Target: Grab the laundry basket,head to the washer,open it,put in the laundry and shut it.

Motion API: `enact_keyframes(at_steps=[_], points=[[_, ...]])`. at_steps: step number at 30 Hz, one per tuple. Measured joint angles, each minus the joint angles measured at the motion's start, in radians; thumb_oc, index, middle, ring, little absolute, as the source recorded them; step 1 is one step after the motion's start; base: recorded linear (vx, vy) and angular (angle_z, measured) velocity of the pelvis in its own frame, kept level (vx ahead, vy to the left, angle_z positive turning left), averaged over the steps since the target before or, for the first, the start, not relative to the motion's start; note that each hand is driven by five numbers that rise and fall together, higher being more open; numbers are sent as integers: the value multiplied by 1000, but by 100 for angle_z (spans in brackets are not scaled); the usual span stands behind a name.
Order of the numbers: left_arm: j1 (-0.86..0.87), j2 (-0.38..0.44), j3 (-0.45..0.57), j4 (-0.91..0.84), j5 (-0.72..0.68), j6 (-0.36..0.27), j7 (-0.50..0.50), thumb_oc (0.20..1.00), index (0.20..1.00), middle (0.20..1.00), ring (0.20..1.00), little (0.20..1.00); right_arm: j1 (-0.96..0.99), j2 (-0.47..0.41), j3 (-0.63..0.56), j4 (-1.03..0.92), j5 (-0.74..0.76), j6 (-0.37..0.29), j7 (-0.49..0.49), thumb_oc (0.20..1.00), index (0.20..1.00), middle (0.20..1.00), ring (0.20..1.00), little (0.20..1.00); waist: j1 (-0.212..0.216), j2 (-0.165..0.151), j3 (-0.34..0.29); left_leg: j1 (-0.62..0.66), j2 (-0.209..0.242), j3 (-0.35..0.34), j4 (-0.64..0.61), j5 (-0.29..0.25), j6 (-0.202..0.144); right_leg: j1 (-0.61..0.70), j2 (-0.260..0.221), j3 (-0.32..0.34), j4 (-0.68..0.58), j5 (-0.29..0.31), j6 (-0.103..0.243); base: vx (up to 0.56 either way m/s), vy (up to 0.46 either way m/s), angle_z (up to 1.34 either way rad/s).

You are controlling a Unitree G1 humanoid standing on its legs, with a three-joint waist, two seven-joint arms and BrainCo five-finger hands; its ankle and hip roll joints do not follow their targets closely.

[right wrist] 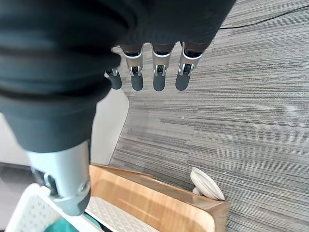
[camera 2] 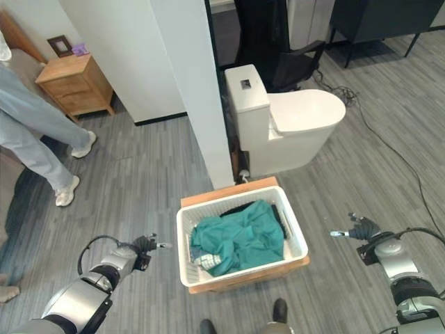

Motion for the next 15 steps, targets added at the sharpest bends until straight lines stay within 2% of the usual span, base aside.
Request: enact_keyframes(at_steps=[4, 15], points=[[1, 0, -1, -13, 0, -6, 4, 1000, 1000, 1000, 1000, 1000, -6, 7, 16, 5, 0, 1, 15, 1000, 1000, 1000, 1000, 1000, 0, -15, 15, -1, 0, 0, 0, 0, 0, -1, 0, 0, 0, 0, 0, 0, 0, 0], [-17, -9, -1, 26, 8, -6, 32, 1000, 1000, 1000, 1000, 1000, -151, 141, 159, 158, 0, 10, 12, 1000, 1000, 1000, 1000, 1000, 5, -36, 30, -42, 1, -7, 0, 4, 4, -39, 1, -3, 0, 4, -5, -16, -6, 1]])
